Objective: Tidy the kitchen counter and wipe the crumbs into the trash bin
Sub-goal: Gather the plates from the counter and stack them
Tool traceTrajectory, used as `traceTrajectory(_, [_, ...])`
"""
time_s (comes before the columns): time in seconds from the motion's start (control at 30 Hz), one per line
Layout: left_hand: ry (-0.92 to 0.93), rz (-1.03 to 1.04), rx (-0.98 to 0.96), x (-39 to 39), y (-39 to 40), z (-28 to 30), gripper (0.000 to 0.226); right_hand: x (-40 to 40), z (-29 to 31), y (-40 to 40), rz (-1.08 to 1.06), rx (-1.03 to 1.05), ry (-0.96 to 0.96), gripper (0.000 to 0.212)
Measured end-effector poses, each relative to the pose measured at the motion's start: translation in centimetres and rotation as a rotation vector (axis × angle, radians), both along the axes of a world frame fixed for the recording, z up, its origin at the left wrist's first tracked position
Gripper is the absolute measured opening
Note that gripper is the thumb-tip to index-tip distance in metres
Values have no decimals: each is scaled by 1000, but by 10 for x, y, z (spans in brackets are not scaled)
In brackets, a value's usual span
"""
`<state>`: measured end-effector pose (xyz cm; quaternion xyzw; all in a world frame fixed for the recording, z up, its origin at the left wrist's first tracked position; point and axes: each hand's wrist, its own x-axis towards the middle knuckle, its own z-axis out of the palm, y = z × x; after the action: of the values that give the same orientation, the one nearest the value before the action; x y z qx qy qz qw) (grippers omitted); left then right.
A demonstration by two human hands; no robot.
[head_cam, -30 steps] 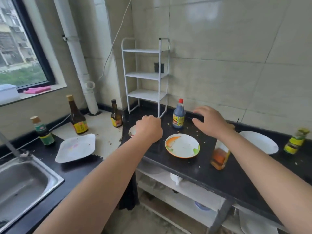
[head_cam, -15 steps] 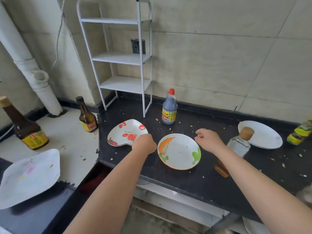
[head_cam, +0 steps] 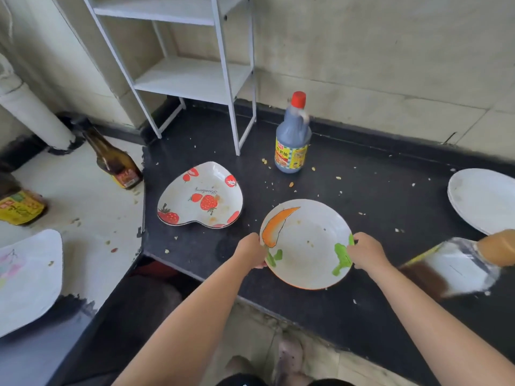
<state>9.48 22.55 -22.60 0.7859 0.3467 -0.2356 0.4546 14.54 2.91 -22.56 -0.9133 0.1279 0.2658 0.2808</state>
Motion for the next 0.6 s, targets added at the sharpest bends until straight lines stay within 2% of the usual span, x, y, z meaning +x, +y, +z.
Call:
traceTrajectory(0.07, [2,-12,-15,0,4,-9,15,3,-3,0,-23,14,9,17])
traceTrajectory(0.13, [-6,-61,26,6,10,-8,26,7,-3,2,-36,7,-16,6])
traceTrajectory(0.23, [13,-118,4,14,24,5,23,17,5,8,-45,-1,-81,20])
traceTrajectory(0.37, [-73,-92,16,21,57,27,13,35,18,36,-1,26,-158,6])
traceTrajectory(0.4, [-100,-75,48,23,67,33,10,40,20,49,0,50,-177,2])
traceTrajectory(0.53, [-190,-47,242,32,125,50,11,56,29,115,19,163,-230,11])
traceTrajectory(0.6, [-199,-39,329,36,160,49,20,60,31,151,41,196,-219,12])
